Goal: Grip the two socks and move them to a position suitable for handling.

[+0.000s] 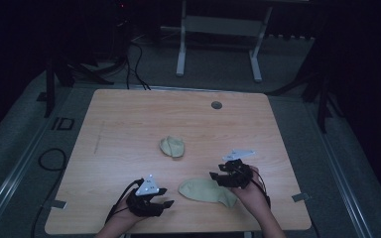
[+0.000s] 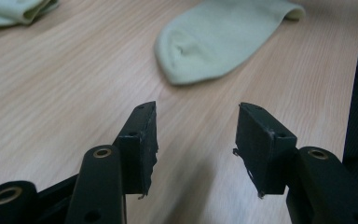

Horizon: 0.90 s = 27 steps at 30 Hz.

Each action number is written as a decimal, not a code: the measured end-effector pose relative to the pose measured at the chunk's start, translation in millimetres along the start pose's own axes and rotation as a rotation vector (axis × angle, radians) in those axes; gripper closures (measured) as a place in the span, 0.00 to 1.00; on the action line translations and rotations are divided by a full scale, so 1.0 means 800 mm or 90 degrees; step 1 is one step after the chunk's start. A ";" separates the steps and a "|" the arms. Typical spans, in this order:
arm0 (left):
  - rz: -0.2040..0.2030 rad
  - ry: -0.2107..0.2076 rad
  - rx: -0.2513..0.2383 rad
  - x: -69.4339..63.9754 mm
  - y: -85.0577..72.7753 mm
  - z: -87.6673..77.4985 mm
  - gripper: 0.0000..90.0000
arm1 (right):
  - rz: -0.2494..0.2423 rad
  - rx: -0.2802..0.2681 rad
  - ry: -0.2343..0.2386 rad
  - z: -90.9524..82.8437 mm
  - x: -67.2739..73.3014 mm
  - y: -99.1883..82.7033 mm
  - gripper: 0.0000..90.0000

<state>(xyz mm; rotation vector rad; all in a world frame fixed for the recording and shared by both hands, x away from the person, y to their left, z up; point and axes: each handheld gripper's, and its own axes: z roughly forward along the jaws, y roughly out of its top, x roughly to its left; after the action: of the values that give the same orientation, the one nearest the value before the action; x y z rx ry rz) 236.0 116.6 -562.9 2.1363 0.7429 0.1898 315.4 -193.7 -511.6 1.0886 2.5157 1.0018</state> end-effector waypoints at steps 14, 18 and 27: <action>-0.016 0.004 -0.002 -0.004 -0.018 -0.012 0.54 | -0.032 0.001 0.011 0.054 0.020 0.079 0.57; -0.013 0.008 -0.007 -0.004 -0.017 -0.013 0.54 | -0.047 0.012 0.014 0.080 0.033 0.109 0.56; -0.024 0.012 -0.021 0.001 -0.018 -0.017 0.54 | -0.037 0.033 0.013 0.120 0.036 0.139 0.54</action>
<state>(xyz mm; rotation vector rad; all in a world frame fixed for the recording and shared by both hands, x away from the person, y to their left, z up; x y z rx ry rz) 225.2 133.3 -565.1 2.0897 0.7860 0.2015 400.2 -70.3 -506.6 1.0170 2.5877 0.9426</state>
